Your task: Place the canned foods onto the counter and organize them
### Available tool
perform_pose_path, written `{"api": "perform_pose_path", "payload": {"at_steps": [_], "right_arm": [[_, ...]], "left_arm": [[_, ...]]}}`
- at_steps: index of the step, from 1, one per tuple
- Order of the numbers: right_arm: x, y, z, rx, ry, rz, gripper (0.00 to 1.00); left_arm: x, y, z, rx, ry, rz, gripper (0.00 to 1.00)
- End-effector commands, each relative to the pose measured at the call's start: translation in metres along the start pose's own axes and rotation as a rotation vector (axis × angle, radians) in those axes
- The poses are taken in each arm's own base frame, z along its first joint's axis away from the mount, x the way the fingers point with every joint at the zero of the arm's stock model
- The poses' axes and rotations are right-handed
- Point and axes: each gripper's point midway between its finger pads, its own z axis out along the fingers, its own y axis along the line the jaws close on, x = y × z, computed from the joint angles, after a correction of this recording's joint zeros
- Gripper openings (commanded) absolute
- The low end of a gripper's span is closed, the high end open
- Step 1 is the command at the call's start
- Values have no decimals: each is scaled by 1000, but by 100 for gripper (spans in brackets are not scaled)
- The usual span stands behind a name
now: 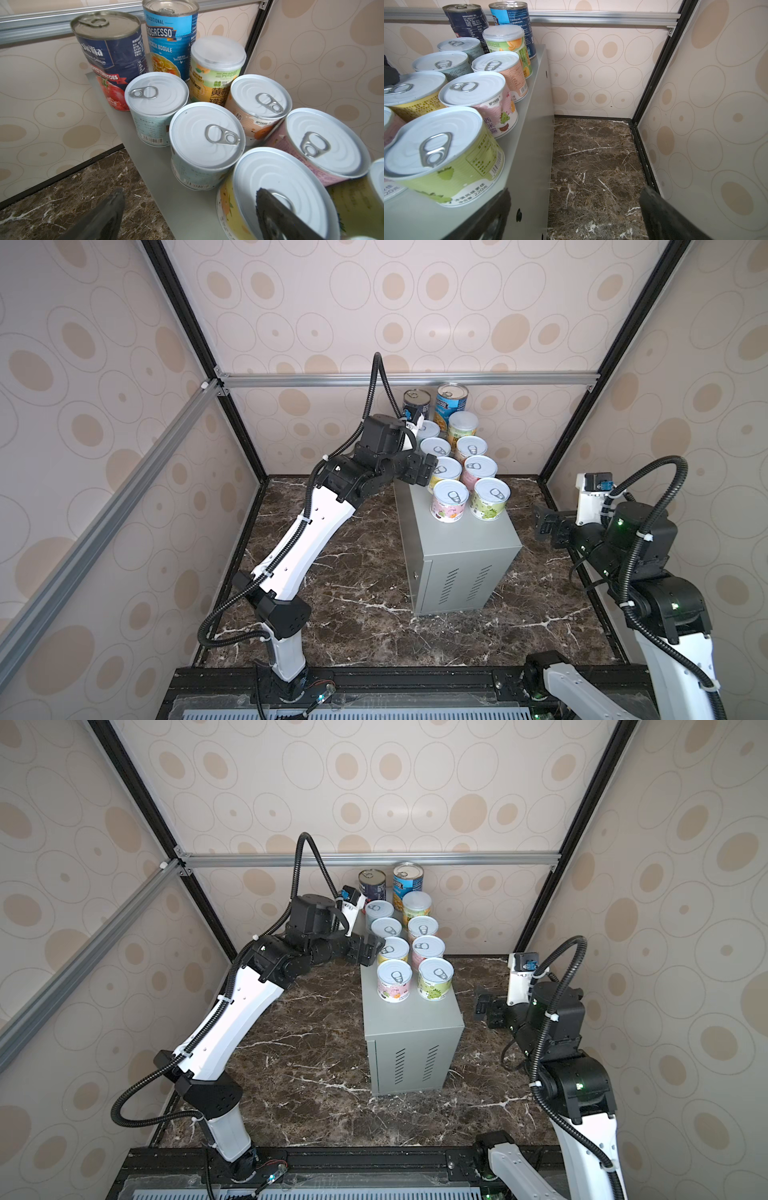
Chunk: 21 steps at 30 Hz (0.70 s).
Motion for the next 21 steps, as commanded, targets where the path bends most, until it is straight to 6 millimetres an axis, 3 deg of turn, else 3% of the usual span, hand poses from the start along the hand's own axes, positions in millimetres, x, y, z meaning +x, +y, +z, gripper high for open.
{"api": "perform_pose_path", "payload": {"at_steps": [1, 14, 21], "right_arm": [[-7, -3, -2, 10, -21, 1, 100], [-6, -1, 0, 0, -20, 10, 100], [-6, 0, 1, -2, -20, 11, 100]], "left_arm": [[10, 12, -6, -53, 49, 7, 98], [13, 20, -15, -99, 63, 16, 98], [-1, 11, -23, -44, 12, 17, 98]]}}
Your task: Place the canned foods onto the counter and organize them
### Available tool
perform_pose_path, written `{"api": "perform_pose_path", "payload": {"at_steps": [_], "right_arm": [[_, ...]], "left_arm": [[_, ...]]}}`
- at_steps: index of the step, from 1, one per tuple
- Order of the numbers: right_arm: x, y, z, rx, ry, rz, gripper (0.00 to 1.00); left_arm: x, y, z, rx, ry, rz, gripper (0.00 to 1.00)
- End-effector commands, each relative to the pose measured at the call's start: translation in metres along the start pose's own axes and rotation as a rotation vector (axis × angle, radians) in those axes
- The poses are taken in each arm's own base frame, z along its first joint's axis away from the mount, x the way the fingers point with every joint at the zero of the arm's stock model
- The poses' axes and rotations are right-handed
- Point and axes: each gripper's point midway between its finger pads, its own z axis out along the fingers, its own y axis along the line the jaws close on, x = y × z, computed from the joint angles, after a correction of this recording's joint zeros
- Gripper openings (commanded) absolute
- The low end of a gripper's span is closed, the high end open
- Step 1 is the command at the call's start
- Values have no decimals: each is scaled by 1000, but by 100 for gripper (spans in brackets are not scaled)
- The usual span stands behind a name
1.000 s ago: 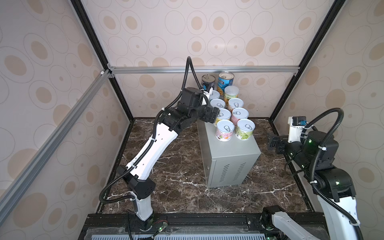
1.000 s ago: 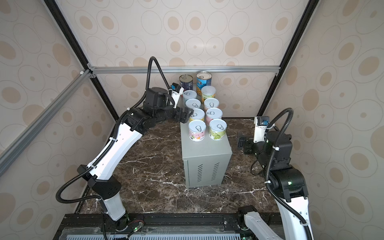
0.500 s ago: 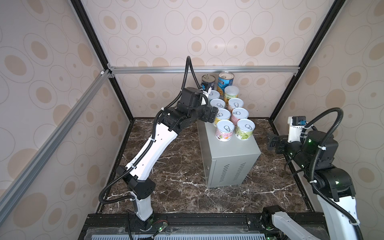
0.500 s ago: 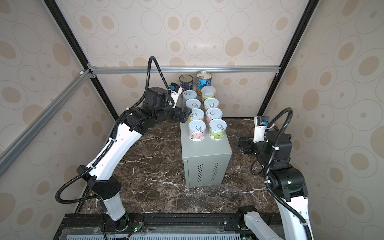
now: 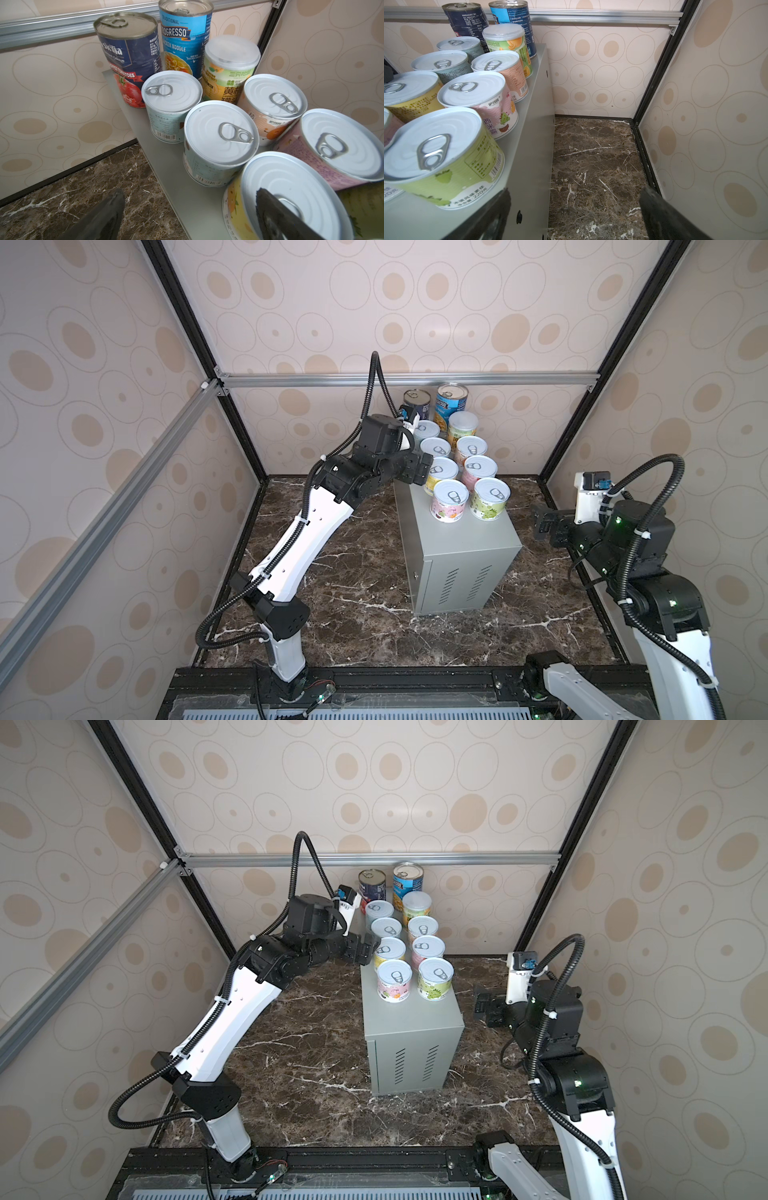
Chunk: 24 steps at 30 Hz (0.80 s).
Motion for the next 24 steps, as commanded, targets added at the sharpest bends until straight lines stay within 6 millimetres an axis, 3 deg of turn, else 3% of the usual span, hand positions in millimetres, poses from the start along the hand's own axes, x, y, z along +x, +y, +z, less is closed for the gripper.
{"api": "perform_pose_path", "payload": {"at_steps": [1, 9, 24], "right_arm": [[-6, -2, -2, 4, -23, 10, 100], [-5, -1, -1, 2, -20, 10, 100], [-3, -4, -4, 15, -16, 3, 100]], "left_arm": [[-7, 0, -21, 18, -7, 20, 98], [-40, -8, -40, 87, -122, 19, 98], [-51, 15, -10, 16, -174, 6, 98]]}}
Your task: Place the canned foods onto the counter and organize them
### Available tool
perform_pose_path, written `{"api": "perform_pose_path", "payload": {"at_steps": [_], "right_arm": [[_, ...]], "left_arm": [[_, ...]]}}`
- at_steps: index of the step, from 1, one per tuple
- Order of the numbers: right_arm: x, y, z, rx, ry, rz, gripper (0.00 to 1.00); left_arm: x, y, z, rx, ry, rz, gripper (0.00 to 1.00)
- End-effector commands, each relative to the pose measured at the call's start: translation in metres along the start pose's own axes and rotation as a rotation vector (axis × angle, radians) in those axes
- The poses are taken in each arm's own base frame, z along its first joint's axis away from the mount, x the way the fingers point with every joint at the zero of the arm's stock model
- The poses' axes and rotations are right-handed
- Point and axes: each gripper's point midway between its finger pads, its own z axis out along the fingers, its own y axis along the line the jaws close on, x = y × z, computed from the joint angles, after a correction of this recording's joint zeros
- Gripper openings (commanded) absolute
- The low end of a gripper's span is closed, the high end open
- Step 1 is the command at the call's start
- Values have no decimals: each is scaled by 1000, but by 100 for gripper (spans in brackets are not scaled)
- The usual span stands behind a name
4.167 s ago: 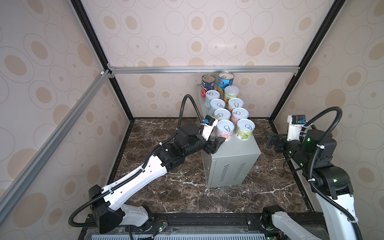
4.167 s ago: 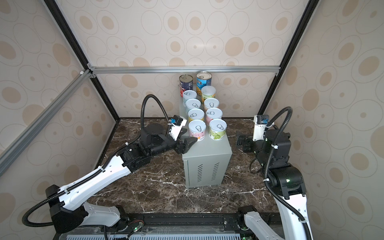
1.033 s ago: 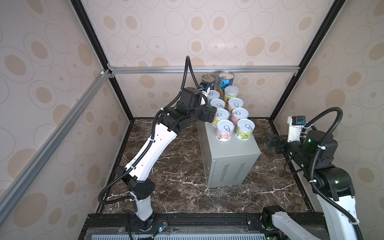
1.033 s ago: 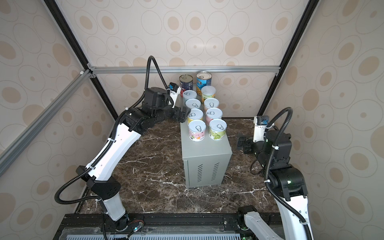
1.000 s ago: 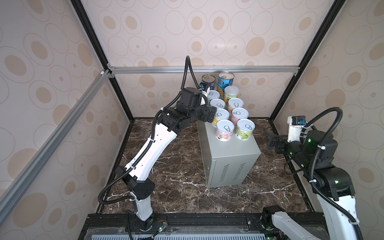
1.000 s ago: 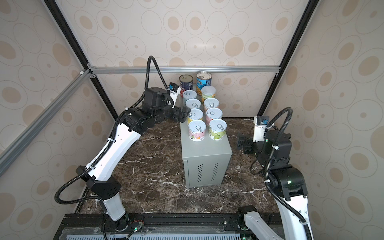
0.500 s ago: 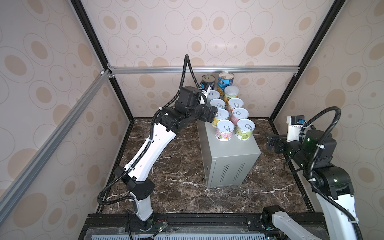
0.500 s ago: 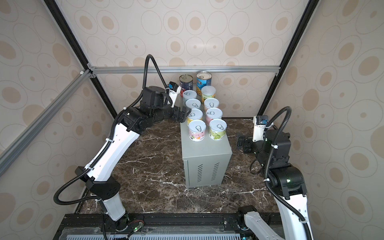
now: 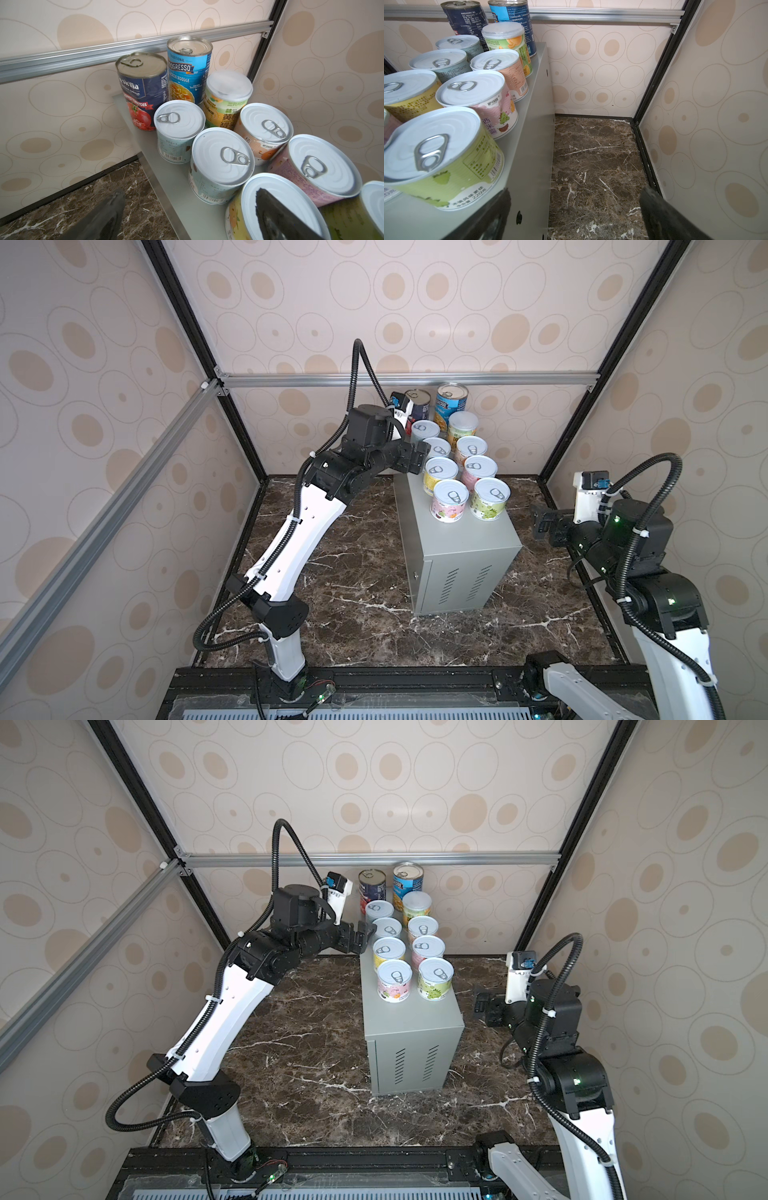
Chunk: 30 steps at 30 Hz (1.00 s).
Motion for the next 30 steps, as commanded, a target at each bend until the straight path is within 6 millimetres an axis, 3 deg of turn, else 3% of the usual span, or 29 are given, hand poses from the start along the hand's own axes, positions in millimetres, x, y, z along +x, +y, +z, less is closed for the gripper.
{"api": "perform_pose_path", "payload": {"at_steps": [1, 13, 30], "right_arm": [[-3, -4, -5, 17, -17, 3, 100], [-2, -5, -6, 20, -17, 0, 100], [-1, -5, -6, 21, -16, 1, 100]], "left_arm": [[-19, 5, 3, -10, -68, 18, 98], [-9, 12, 29, -9, -55, 9, 98], [6, 28, 46, -34, -18, -11, 98]]}}
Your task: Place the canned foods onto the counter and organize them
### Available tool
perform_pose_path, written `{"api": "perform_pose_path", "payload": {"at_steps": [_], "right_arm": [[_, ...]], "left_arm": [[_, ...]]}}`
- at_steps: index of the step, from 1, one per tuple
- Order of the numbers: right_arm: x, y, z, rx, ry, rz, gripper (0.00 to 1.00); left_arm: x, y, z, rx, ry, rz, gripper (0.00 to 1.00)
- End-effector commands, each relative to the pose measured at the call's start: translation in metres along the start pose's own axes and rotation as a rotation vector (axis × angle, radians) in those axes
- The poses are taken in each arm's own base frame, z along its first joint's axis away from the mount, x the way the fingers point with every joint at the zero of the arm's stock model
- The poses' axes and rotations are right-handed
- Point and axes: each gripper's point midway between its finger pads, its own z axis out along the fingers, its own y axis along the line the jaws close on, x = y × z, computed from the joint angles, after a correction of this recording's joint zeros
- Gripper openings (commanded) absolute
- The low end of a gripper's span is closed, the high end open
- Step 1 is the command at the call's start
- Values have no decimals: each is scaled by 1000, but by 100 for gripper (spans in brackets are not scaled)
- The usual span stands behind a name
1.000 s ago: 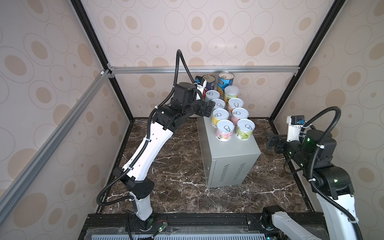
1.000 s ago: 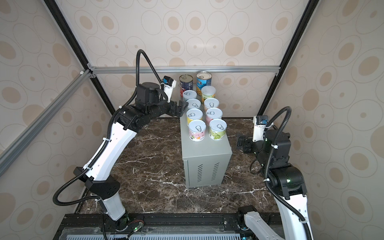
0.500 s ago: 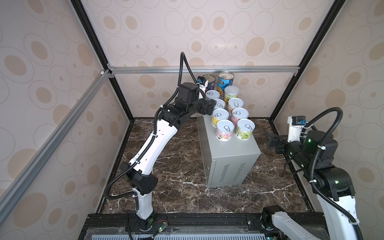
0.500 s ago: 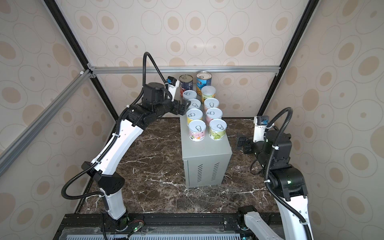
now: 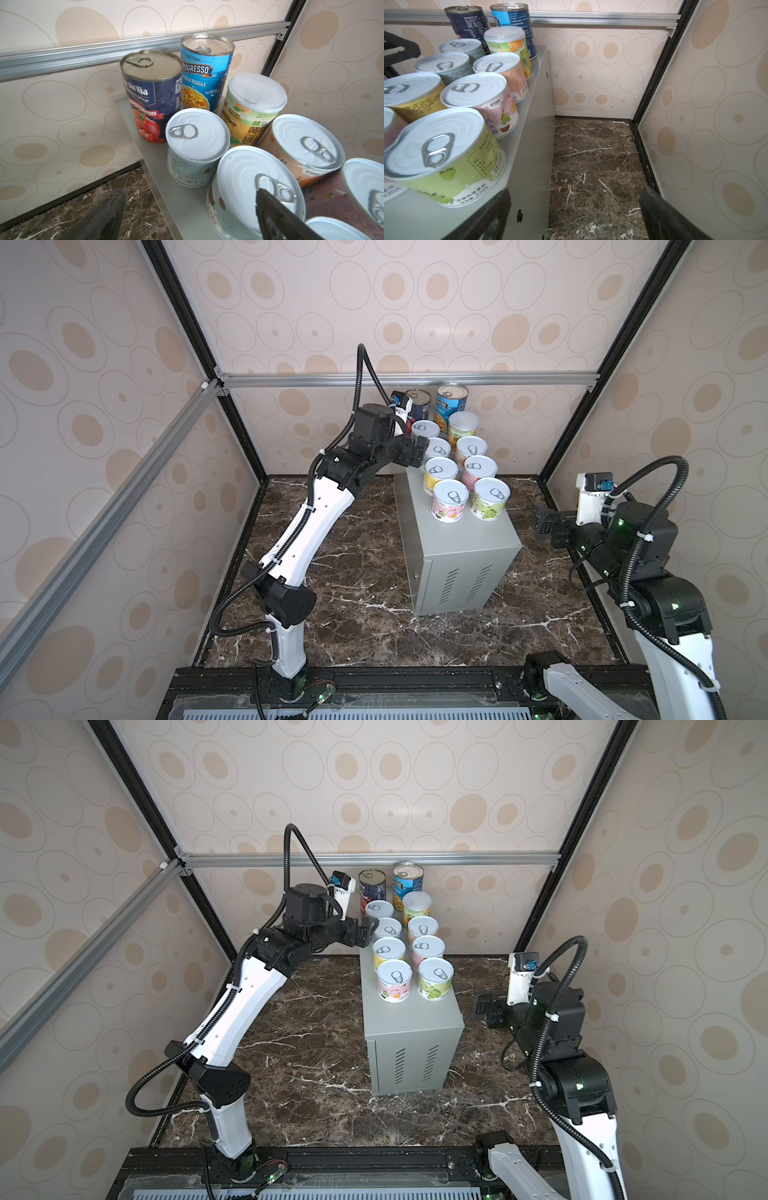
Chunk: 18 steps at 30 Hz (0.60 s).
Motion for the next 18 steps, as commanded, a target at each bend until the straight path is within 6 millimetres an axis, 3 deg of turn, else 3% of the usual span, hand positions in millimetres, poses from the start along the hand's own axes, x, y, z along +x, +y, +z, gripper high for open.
{"api": "perform_pose_path", "payload": {"at_steps": [1, 18], "right_arm": [[0, -4, -2, 18, -5, 1, 100], [-1, -4, -2, 16, -9, -1, 100]], "left_arm": [[0, 4, 6, 2, -6, 5, 98], [15, 10, 17, -11, 43, -2, 98]]}}
